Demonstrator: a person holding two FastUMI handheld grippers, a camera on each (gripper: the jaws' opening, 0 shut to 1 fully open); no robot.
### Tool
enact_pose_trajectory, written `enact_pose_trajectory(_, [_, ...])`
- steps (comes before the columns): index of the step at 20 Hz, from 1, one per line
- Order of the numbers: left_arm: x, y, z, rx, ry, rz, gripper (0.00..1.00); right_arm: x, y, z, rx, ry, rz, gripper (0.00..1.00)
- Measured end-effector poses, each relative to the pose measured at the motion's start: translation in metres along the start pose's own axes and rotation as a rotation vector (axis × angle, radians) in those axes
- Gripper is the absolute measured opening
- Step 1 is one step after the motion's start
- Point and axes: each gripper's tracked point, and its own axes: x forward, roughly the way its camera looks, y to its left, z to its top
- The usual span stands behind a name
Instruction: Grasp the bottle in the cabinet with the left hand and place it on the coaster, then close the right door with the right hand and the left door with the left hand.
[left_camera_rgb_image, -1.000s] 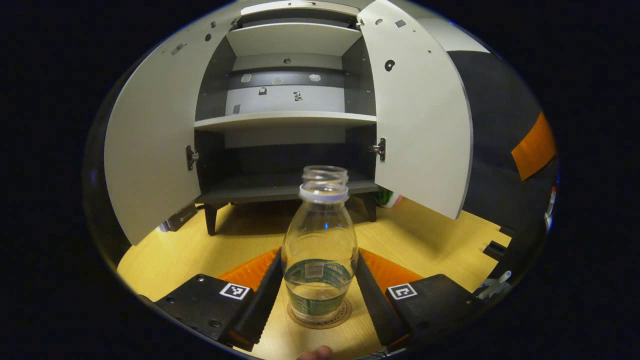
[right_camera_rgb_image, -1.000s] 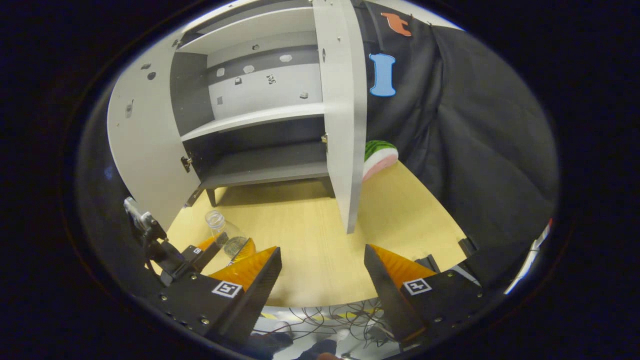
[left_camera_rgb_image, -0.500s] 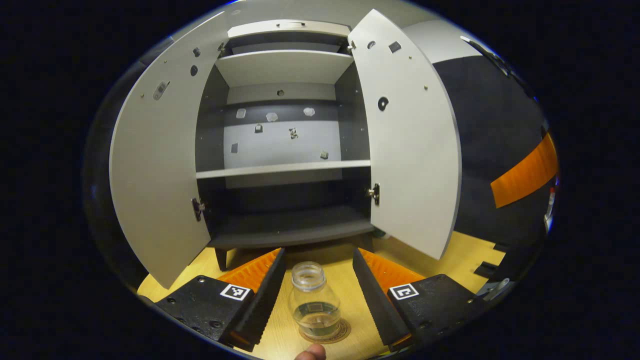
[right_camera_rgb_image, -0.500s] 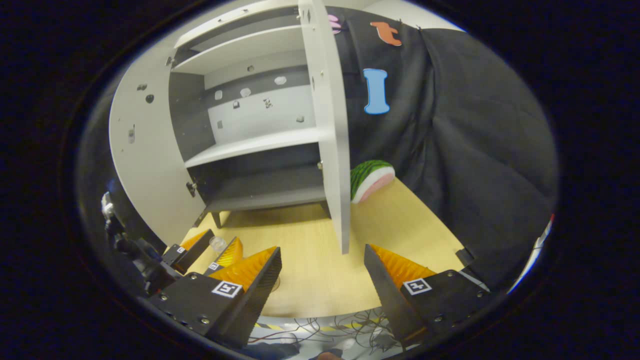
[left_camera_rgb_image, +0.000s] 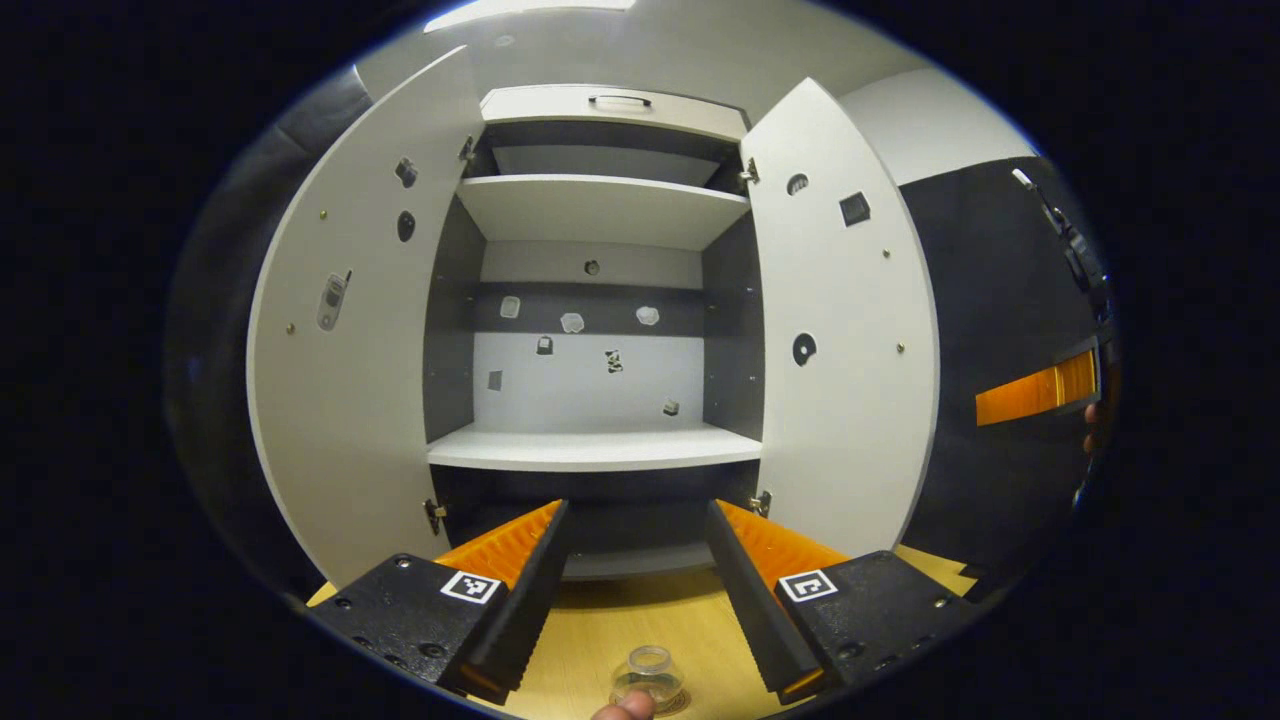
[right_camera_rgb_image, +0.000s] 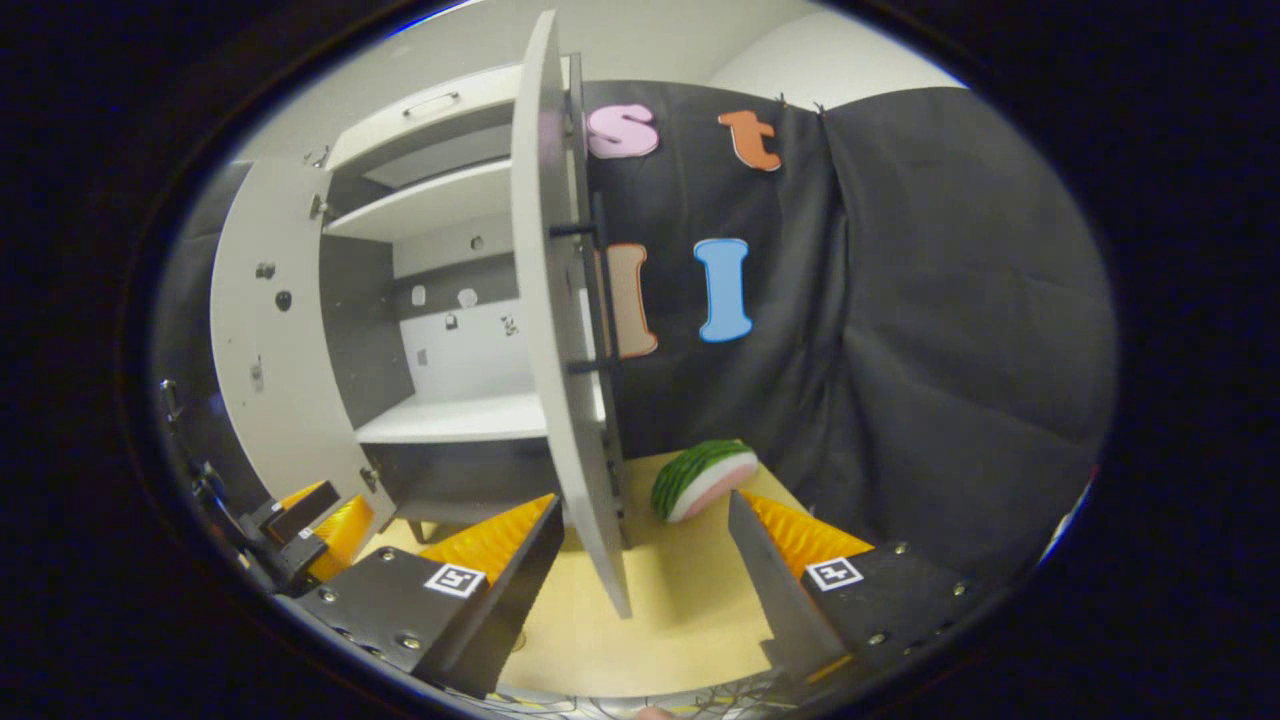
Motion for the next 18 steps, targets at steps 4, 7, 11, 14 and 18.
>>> enact_pose_trajectory(4, [-0.008, 0.035, 0.007, 0.011, 0.021, 0.092, 0.86, 0.028, -0.001, 0.034, 0.019, -0.047, 0.056, 1.00])
enact_pose_trajectory(7, [-0.013, 0.057, 0.011, 0.014, 0.022, 0.155, 0.86, 0.046, -0.003, 0.046, -0.001, -0.065, 0.078, 1.00])
enact_pose_trajectory(11, [-0.016, 0.079, 0.010, 0.004, 0.038, 0.215, 0.88, 0.056, 0.007, 0.052, -0.001, -0.074, 0.124, 1.00])
enact_pose_trajectory(14, [-0.016, 0.089, 0.009, 0.005, 0.045, 0.243, 0.88, 0.057, 0.009, 0.053, -0.005, -0.082, 0.147, 1.00])
enact_pose_trajectory(18, [-0.019, 0.092, 0.003, 0.007, 0.065, 0.253, 0.88, 0.058, 0.017, 0.052, -0.023, -0.079, 0.174, 0.98])
